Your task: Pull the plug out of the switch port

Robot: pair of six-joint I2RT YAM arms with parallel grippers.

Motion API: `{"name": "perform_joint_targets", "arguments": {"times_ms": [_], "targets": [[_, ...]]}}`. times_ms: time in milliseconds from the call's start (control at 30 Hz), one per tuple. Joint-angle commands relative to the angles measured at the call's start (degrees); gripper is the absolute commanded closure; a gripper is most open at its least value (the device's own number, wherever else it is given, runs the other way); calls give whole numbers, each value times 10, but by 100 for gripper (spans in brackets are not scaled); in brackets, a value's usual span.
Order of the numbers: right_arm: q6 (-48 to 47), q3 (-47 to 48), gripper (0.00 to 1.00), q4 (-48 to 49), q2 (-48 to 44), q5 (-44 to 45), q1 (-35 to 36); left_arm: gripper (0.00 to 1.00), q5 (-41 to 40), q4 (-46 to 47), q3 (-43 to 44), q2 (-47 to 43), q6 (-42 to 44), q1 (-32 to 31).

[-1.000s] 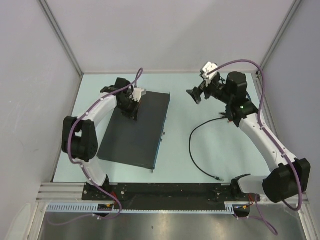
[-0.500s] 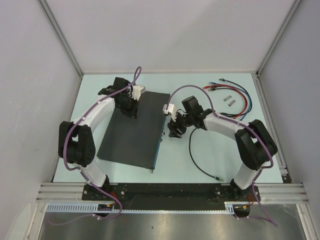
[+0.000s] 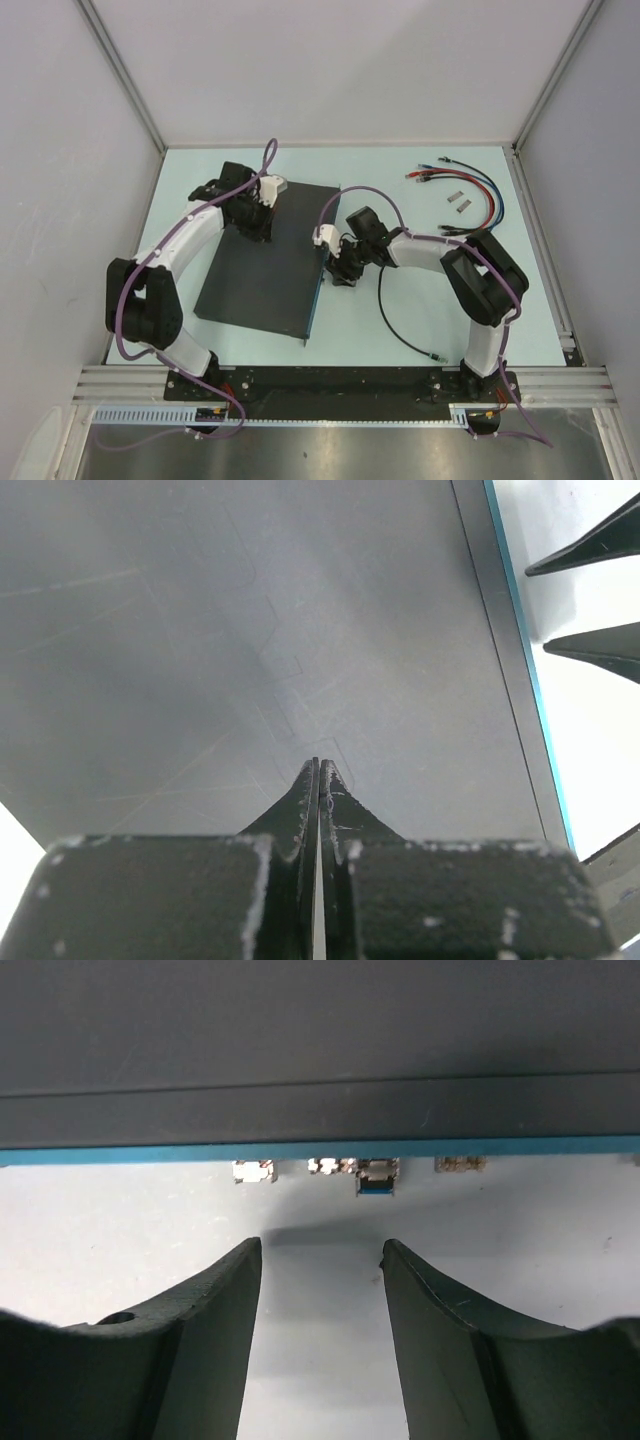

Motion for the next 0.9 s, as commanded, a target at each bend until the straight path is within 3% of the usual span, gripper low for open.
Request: {"name": "perform_joint_targets", "arguments": {"times_ms": [0, 100, 500, 667, 867], "targets": [[-6, 7, 44, 34, 20, 56, 7, 100, 16, 19, -4, -24, -7, 4], [-19, 7, 44, 52, 27, 93, 16, 100, 21, 19, -3, -19, -7, 5], [-14, 9, 43, 73, 50, 77, 18, 100, 33, 14, 11, 4, -11, 9], [-23, 22, 47, 71, 69, 76, 18, 100, 32, 13, 8, 3, -11, 10], [-45, 24, 76, 30, 65, 41, 15, 100, 28, 17, 1, -1, -8, 10]]}}
